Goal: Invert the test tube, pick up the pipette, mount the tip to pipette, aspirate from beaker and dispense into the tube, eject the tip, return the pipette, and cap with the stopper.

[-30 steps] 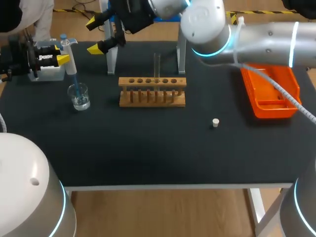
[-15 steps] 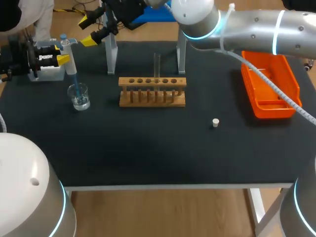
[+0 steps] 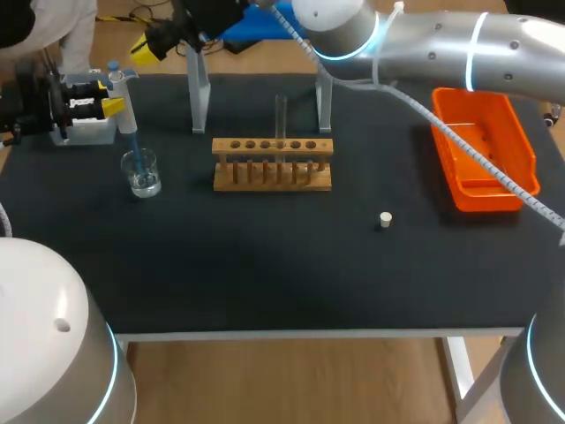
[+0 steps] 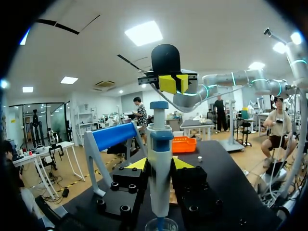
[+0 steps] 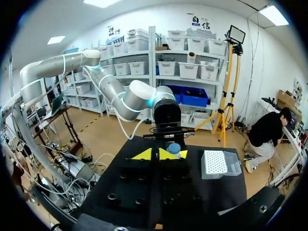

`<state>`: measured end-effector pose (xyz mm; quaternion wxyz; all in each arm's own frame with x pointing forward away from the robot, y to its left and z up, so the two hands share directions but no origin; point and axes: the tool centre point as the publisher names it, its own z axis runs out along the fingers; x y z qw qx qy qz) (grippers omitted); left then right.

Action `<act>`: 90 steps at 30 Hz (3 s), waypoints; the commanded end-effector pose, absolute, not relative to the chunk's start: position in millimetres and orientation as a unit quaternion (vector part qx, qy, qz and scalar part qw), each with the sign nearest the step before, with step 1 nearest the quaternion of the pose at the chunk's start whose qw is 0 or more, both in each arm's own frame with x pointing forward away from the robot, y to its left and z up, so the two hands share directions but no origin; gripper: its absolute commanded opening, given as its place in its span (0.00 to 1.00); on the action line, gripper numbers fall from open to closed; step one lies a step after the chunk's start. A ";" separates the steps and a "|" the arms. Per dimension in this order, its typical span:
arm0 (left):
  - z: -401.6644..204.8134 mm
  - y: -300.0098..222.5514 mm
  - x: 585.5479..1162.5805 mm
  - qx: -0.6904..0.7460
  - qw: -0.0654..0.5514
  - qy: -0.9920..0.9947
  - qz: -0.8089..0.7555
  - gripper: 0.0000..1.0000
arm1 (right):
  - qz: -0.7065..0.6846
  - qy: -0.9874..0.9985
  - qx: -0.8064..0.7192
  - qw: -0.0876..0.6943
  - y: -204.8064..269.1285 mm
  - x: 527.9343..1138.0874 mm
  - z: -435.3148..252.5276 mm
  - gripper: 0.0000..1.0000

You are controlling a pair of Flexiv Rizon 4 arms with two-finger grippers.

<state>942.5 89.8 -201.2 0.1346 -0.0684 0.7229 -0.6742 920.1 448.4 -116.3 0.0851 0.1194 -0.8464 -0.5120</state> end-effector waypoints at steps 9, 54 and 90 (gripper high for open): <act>-201.3 90.3 942.3 -0.067 0.135 0.723 -0.675 0.00 | -0.515 -0.846 0.105 0.095 468.2 930.6 -118.8 0.00; -201.3 90.3 942.3 -0.067 0.135 0.723 -0.675 0.00 | -0.504 -0.858 0.051 0.079 491.7 942.3 -134.8 0.00; -201.3 90.3 942.3 -0.067 0.135 0.723 -0.675 0.00 | -0.488 -0.868 0.048 0.085 488.5 942.6 -157.9 0.00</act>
